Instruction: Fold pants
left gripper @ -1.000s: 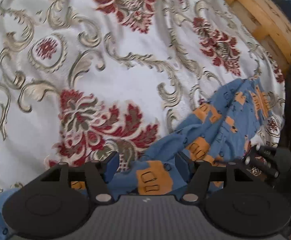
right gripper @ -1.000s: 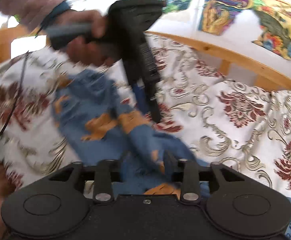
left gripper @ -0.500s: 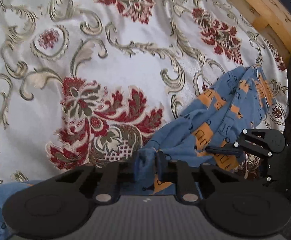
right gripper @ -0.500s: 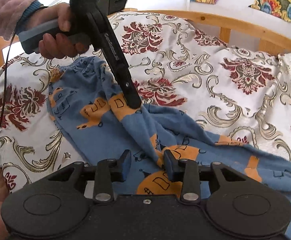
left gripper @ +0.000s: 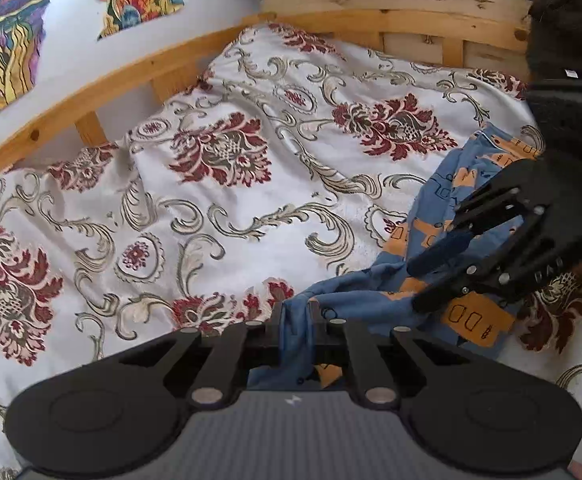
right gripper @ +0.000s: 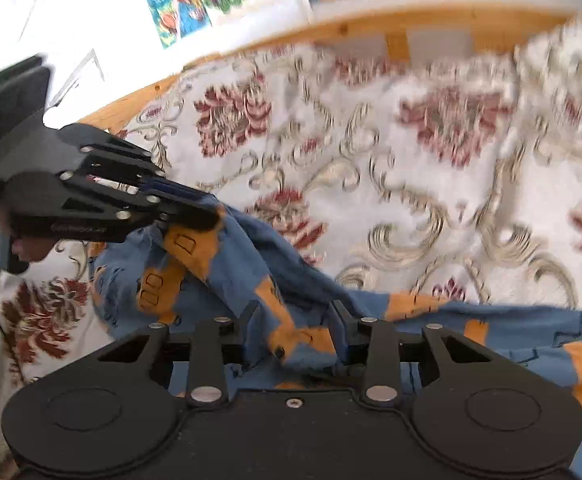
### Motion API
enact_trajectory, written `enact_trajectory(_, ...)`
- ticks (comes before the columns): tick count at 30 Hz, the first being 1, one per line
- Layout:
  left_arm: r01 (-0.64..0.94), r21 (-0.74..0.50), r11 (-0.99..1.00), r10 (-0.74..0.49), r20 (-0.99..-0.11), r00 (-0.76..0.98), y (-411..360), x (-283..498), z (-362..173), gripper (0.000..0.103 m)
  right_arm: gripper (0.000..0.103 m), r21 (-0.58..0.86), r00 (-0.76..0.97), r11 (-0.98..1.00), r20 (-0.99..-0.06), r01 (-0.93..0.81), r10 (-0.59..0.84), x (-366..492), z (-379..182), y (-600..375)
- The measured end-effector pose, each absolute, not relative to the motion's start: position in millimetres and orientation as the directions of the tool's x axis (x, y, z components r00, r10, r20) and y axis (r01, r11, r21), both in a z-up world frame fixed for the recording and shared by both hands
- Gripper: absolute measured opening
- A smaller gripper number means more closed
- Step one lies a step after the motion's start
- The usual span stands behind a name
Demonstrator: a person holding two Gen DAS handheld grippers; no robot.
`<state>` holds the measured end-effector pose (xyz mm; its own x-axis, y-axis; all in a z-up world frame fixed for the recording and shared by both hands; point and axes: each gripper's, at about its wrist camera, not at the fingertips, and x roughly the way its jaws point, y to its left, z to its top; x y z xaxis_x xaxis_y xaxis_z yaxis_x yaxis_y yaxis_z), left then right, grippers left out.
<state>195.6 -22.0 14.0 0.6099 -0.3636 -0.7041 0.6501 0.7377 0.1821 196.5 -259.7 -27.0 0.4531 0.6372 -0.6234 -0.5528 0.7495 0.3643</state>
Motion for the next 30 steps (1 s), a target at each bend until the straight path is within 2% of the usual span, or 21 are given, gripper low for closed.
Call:
enact_trajectory(5,0.649,0.187,0.738,-0.386,-0.671,0.633,-13,190,16,0.011,0.027,0.453,0.323,0.682,-0.64,-0.574,0.697,223,-35,-257)
enact_trajectory(6,0.648,0.196,0.736,-0.387,-0.662,0.641,-13,188,16,0.011,0.015,0.466,0.313,0.679,-0.64,-0.568,0.701,226,-36,-257)
enact_trajectory(7,0.644,0.211,0.736,-0.387,-0.649,0.655,-13,186,17,0.01,0.008,0.47,0.313,0.679,-0.639,-0.565,0.703,227,-35,-256)
enact_trajectory(8,0.64,0.228,0.734,-0.386,-0.636,0.669,-12,183,18,0.01,0.008,0.461,0.32,0.68,-0.638,-0.57,0.7,227,-32,-256)
enact_trajectory(10,0.619,0.283,0.732,-0.369,-0.6,0.71,-13,177,20,0.01,0.004,0.369,0.391,0.704,-0.633,-0.607,0.669,220,-18,-254)
enact_trajectory(13,0.582,0.399,0.709,-0.314,-0.56,0.767,-24,177,13,0.01,0.004,0.115,0.524,0.74,-0.634,-0.663,0.568,203,-1,-235)
enact_trajectory(15,0.57,0.418,0.708,-0.284,-0.57,0.771,-29,192,3,0.009,0.004,0.023,0.567,0.754,-0.644,-0.657,0.514,203,-5,-222)
enact_trajectory(17,0.565,0.412,0.714,-0.254,-0.6,0.759,-29,214,-10,0.009,0.004,-0.003,0.574,0.77,-0.668,-0.638,0.473,212,-17,-210)
enact_trajectory(20,0.586,0.402,0.704,-0.237,-0.644,0.727,-26,242,-28,0.01,0.012,-0.044,0.598,0.807,-0.695,-0.589,0.399,228,-38,-202)
enact_trajectory(22,0.616,0.381,0.689,-0.233,-0.688,0.687,-24,257,-41,0.012,0.03,-0.06,0.619,0.833,-0.698,-0.551,0.359,235,-47,-201)
enact_trajectory(23,0.623,0.367,0.691,-0.234,-0.702,0.673,-22,262,-46,0.015,0.033,-0.057,0.626,0.843,-0.696,-0.536,0.351,237,-48,-203)
enact_trajectory(25,0.625,0.321,0.712,-0.244,-0.722,0.648,-15,268,-50,0.025,0.05,-0.045,0.646,0.866,-0.685,-0.498,0.336,236,-46,-210)
enact_trajectory(26,0.617,0.292,0.73,-0.255,-0.722,0.643,-11,270,-48,0.027,0.054,-0.047,0.654,0.872,-0.682,-0.487,0.328,235,-45,-213)
enact_trajectory(27,0.609,0.252,0.752,-0.27,-0.725,0.634,-5,272,-43,0.042,0.062,-0.059,0.666,0.88,-0.678,-0.471,0.311,232,-44,-217)
enact_trajectory(28,0.599,0.21,0.773,-0.287,-0.726,0.625,3,273,-37,0.054,0.066,-0.066,0.676,0.885,-0.672,-0.46,0.302,229,-42,-221)
enact_trajectory(30,0.586,0.147,0.797,-0.323,-0.716,0.619,23,269,-20,0.058,0.067,-0.049,0.682,0.892,-0.664,-0.449,0.307,226,-37,-231)
